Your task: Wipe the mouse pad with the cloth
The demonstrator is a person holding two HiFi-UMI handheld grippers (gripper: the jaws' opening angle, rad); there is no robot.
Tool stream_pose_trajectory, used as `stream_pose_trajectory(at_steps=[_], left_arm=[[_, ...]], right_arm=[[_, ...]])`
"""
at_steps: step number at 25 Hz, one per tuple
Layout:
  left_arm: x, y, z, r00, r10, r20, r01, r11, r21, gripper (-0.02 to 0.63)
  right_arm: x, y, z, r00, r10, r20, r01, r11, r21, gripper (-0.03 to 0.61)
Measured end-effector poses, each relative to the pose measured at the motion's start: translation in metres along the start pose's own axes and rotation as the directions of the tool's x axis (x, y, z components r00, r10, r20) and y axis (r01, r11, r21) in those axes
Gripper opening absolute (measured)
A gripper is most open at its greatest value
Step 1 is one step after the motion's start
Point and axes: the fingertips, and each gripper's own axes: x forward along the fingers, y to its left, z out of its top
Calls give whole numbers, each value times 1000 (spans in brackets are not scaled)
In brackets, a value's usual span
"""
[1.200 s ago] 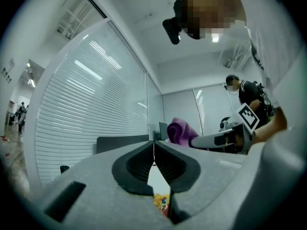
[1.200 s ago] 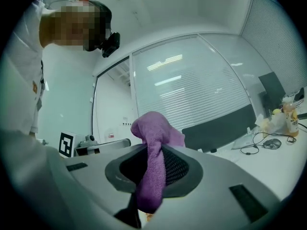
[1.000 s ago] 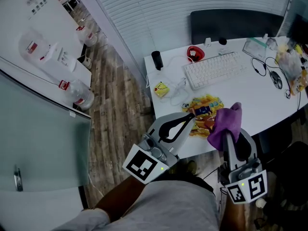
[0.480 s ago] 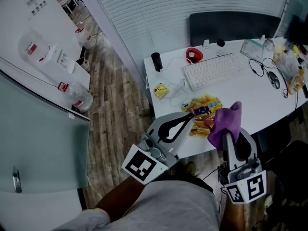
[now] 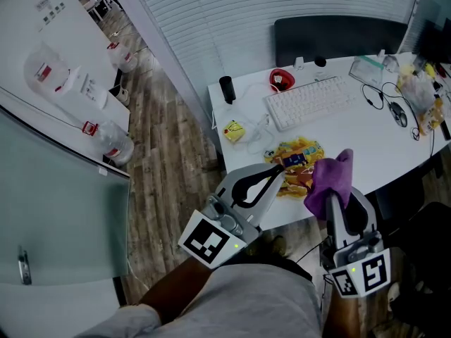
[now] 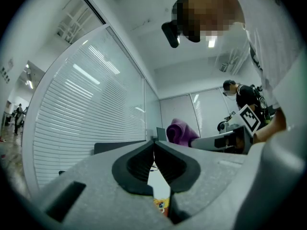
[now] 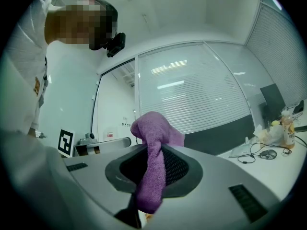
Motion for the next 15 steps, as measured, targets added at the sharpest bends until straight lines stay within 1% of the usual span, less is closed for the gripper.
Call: stream_pose_trajectory(at_steps=[15], left_arm=[[-1,3,0,1000,-8,-3,8,1000,2,15]], right_arm=[[4,3,-1,1000,5,-8,-5,1000,-5,64]])
